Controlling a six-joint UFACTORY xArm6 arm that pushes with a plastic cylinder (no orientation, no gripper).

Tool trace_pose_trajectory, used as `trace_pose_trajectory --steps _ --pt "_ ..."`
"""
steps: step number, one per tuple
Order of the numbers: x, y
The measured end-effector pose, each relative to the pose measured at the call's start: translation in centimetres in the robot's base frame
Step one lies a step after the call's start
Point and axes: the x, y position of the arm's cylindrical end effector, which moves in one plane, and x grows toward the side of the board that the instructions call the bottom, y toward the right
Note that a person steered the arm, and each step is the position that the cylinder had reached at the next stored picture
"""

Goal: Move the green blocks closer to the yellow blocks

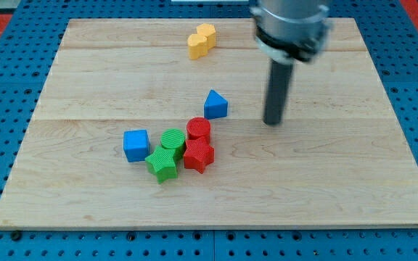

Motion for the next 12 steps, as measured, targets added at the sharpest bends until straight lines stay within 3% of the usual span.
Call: trace_pose_trajectory --steps 1,3,4,5,6,7,11,12 --pt "10.7 -2.7" --pt "12.4 -19.3" --pt "13.2 -22.6" --pt "12.3 -26.1" --pt "10.6 -25.4" --pt "8.9 -19.4" --pt "-9.1 -16.8" --pt "-5.7 -18.2"
